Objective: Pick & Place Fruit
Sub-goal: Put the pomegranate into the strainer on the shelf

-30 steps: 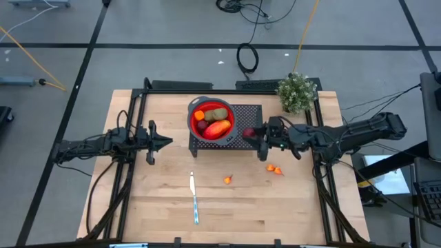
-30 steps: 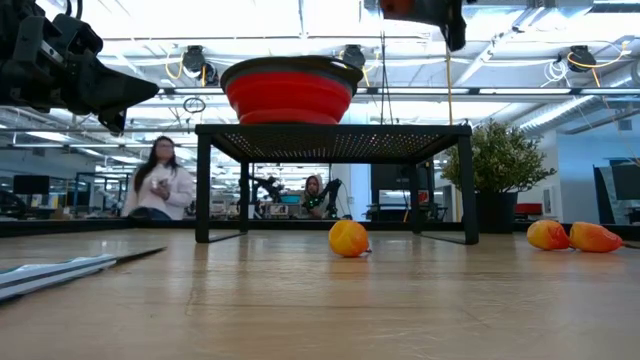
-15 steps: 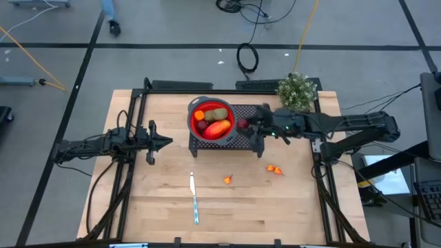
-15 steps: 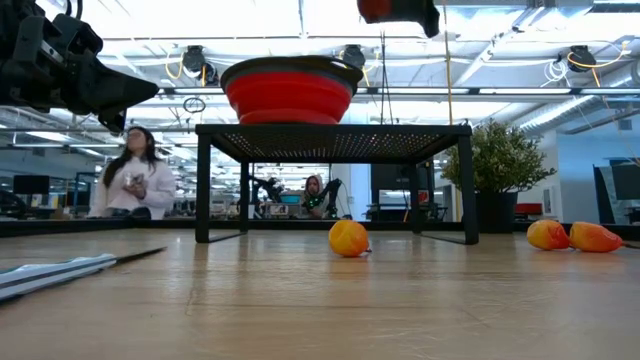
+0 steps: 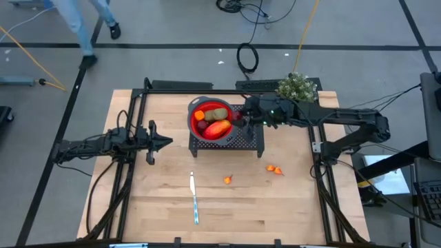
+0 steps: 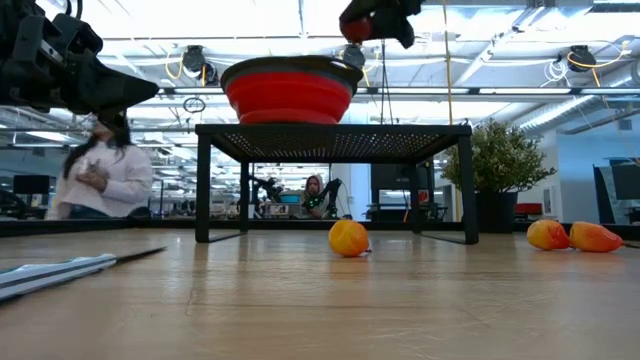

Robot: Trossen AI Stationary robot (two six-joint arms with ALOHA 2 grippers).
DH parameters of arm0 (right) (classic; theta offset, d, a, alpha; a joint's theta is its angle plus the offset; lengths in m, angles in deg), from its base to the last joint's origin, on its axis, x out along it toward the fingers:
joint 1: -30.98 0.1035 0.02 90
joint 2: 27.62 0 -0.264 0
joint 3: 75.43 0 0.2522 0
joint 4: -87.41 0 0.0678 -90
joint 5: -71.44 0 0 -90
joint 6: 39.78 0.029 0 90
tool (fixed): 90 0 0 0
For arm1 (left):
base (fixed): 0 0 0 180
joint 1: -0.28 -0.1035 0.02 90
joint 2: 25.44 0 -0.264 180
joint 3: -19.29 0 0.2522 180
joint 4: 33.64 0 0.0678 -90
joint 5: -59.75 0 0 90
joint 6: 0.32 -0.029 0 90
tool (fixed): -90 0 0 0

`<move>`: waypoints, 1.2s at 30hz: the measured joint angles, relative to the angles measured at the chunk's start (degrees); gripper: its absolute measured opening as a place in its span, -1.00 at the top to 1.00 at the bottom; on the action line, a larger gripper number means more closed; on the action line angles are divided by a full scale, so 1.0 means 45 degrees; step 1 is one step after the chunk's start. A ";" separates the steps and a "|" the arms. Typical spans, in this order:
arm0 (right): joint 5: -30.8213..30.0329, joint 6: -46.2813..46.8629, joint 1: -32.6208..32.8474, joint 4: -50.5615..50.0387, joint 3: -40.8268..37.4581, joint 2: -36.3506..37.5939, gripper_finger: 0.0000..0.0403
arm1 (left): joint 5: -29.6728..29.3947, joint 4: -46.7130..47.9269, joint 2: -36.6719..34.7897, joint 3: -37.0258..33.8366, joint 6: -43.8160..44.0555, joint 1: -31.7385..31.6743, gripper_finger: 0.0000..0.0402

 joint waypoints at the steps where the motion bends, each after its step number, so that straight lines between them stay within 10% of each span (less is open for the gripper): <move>1: 0.0181 -0.0030 -0.0084 0.0030 0.0119 -0.0124 0.10 | 0.0004 -0.0054 0.0000 0.0000 0.0000 -0.0001 0.89; 27: 0.0887 -0.0996 -0.0217 0.1677 0.0359 -0.1313 0.08 | -0.1238 -0.4986 0.0000 -0.0015 0.3012 0.0004 0.88; 36: 0.0867 -0.1367 -0.0217 0.2343 0.0359 -0.1314 0.08 | -0.2294 -0.6351 0.0000 0.0000 0.3417 0.0004 0.42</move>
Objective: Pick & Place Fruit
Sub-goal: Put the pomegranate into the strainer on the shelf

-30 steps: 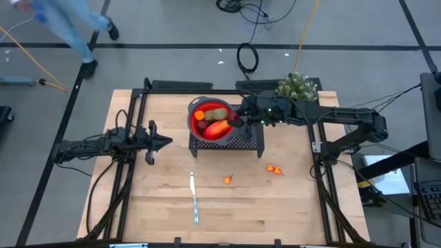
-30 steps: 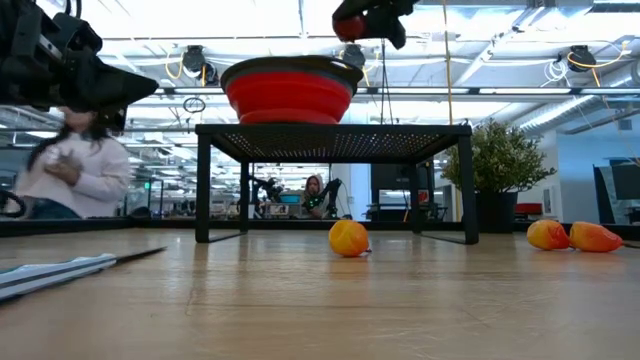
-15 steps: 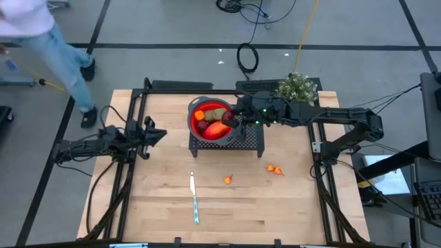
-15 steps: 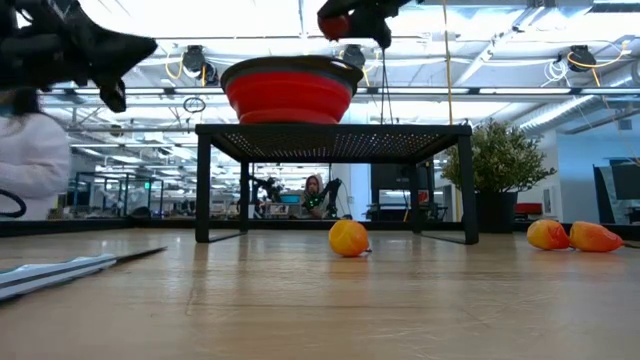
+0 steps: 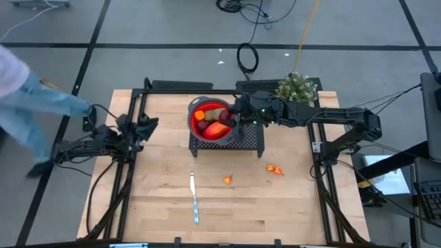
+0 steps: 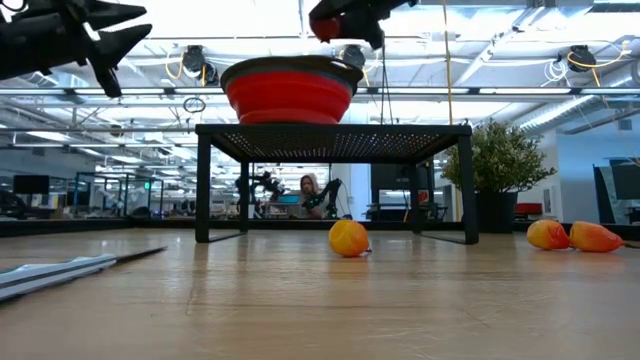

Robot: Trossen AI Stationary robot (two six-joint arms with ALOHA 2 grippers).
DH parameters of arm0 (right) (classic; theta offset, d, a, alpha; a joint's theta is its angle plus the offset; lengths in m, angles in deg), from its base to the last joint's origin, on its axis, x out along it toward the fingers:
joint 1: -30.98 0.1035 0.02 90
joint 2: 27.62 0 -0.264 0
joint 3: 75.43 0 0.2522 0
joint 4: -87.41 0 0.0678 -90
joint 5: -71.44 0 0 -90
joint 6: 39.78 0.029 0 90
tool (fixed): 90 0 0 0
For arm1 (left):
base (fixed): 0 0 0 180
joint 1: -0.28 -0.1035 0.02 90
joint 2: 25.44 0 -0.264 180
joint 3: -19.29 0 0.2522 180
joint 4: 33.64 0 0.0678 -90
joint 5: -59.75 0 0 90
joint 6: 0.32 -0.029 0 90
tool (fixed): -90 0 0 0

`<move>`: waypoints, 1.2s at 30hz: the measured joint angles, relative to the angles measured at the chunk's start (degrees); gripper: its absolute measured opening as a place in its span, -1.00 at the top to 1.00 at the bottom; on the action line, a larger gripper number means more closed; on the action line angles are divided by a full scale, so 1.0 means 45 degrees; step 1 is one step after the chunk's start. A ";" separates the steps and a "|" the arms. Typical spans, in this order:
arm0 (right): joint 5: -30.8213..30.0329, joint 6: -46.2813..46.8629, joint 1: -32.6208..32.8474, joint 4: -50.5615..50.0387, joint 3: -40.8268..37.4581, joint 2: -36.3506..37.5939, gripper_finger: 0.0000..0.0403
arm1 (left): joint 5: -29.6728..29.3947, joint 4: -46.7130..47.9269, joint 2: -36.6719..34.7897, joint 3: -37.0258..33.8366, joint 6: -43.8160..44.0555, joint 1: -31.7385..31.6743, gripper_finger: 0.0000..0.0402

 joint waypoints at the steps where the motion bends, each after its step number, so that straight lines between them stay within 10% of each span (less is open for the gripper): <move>1: 0.0000 -0.0005 -0.0009 0.0066 0.0000 0.0000 0.08 | -0.0071 -0.0104 0.0000 0.0000 0.0161 0.0000 0.35; 11: -0.0019 -0.0388 -0.0034 0.0442 0.0000 0.0000 0.07 | -0.0295 -0.0559 0.1590 0.0995 0.0632 0.0000 -0.13; 36: 0.0698 0.0043 -0.0024 0.0450 0.0000 0.0000 0.06 | 0.1406 0.2436 1.0802 0.8034 -0.4568 0.0000 -0.15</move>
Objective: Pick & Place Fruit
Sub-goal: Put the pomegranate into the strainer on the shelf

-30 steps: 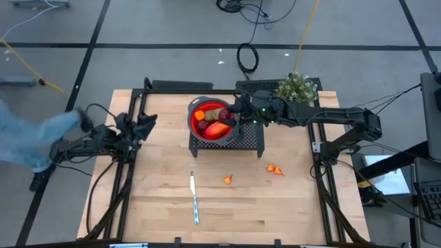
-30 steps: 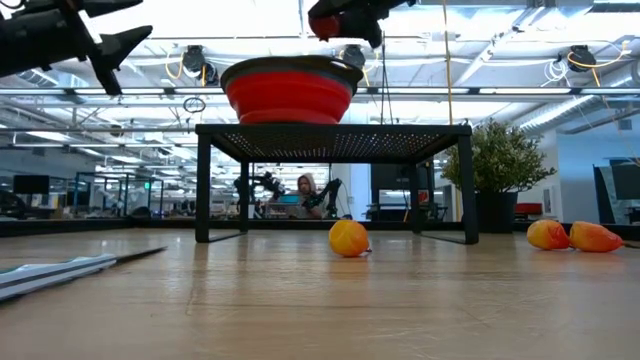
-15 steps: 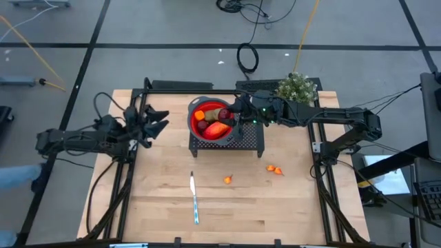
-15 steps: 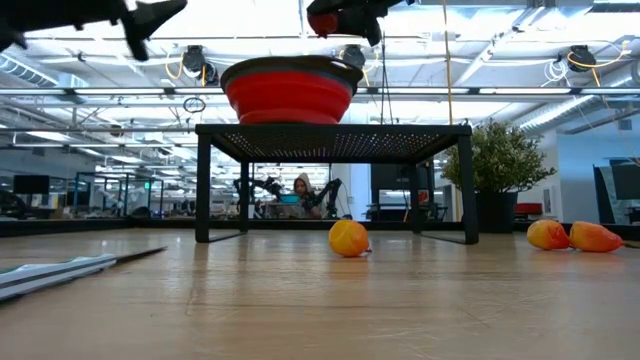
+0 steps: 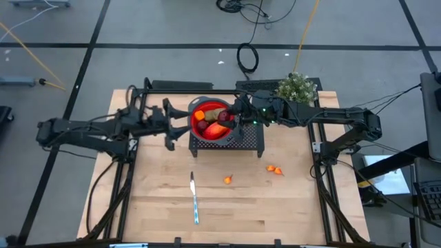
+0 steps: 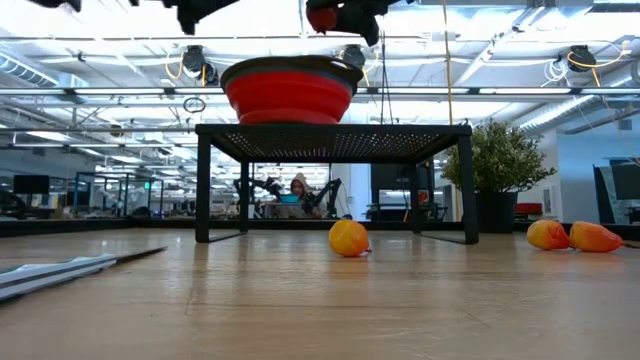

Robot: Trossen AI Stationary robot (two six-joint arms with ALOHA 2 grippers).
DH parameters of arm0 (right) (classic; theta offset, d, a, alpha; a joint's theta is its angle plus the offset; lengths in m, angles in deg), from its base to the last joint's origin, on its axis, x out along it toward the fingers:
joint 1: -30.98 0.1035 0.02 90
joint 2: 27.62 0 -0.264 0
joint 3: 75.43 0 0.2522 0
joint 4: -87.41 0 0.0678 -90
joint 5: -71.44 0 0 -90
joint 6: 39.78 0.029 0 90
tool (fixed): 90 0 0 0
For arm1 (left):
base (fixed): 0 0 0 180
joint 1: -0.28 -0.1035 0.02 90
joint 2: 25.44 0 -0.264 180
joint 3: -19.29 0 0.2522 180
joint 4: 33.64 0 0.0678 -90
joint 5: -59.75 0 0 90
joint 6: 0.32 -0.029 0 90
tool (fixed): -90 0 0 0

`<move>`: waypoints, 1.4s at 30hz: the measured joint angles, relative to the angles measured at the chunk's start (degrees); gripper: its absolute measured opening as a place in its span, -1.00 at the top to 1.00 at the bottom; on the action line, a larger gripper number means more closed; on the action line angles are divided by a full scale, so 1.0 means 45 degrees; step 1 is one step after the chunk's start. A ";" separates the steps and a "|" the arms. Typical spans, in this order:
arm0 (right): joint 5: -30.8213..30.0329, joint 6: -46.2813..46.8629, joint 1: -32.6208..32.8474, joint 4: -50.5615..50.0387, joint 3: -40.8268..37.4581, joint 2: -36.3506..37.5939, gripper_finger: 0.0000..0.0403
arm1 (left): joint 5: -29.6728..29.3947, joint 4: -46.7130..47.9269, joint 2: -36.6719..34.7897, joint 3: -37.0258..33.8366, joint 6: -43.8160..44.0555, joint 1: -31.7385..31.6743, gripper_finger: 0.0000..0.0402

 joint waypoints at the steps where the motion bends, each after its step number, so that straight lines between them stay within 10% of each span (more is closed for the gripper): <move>1: 0.0015 0.0001 0.0000 0.0000 0.0000 0.0000 0.06 | 0.0012 0.0131 0.0271 0.0273 -0.0378 0.0000 -0.15; 19: 0.2299 0.0667 -0.0053 0.0093 -0.0005 0.0005 0.06 | 0.0008 0.2244 0.3343 0.3731 -0.5635 0.0141 -0.15; 42: 0.2275 0.0320 -0.0117 0.0047 -0.0010 0.0010 0.06 | -0.0003 0.2973 0.3628 0.4167 -0.4341 0.0070 -0.15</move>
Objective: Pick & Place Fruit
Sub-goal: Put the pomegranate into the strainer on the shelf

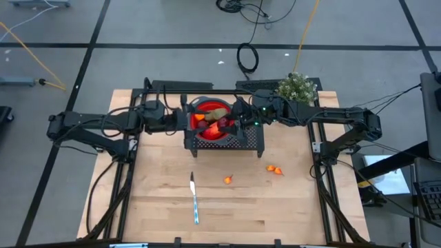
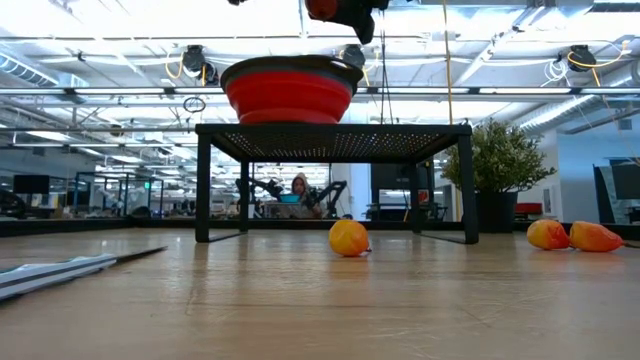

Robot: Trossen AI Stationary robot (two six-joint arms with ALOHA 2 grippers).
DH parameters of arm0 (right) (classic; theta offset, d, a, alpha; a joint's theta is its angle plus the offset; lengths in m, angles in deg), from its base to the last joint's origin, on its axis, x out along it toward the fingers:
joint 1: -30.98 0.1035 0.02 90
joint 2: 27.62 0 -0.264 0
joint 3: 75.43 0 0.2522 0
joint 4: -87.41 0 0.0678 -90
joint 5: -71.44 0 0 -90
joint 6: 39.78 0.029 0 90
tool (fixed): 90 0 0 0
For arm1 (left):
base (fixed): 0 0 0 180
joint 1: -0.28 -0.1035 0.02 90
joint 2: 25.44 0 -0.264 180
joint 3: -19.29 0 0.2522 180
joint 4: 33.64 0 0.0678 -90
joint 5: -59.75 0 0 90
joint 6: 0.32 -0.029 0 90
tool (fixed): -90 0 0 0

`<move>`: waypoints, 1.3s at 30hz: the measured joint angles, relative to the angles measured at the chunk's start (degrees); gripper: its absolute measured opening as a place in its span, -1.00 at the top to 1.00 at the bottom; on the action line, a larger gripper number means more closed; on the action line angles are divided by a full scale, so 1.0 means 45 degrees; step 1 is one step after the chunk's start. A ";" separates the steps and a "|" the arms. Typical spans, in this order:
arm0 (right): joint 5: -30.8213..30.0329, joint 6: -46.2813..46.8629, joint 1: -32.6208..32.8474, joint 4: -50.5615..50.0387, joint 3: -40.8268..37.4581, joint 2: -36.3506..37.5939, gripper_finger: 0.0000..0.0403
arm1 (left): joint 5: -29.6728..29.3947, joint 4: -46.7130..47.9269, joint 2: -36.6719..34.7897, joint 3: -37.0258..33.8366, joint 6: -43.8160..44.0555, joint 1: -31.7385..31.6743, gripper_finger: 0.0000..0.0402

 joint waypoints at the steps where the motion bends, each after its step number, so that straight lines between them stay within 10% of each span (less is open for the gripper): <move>1: -0.0009 -0.0061 0.0000 0.0007 0.0000 0.0000 0.06 | -0.0002 -0.0002 0.0000 0.0000 0.0545 -0.0064 -0.15; 18: -0.1761 -0.1702 0.0326 0.0619 0.0000 0.0000 0.07 | 0.3480 -0.0352 0.0265 0.0000 1.2642 -0.2390 -0.15; 39: -0.1708 -0.0897 0.0374 0.0650 0.0000 0.0000 0.06 | 0.5359 -0.2636 0.2003 -0.0005 1.3736 -0.2842 -0.55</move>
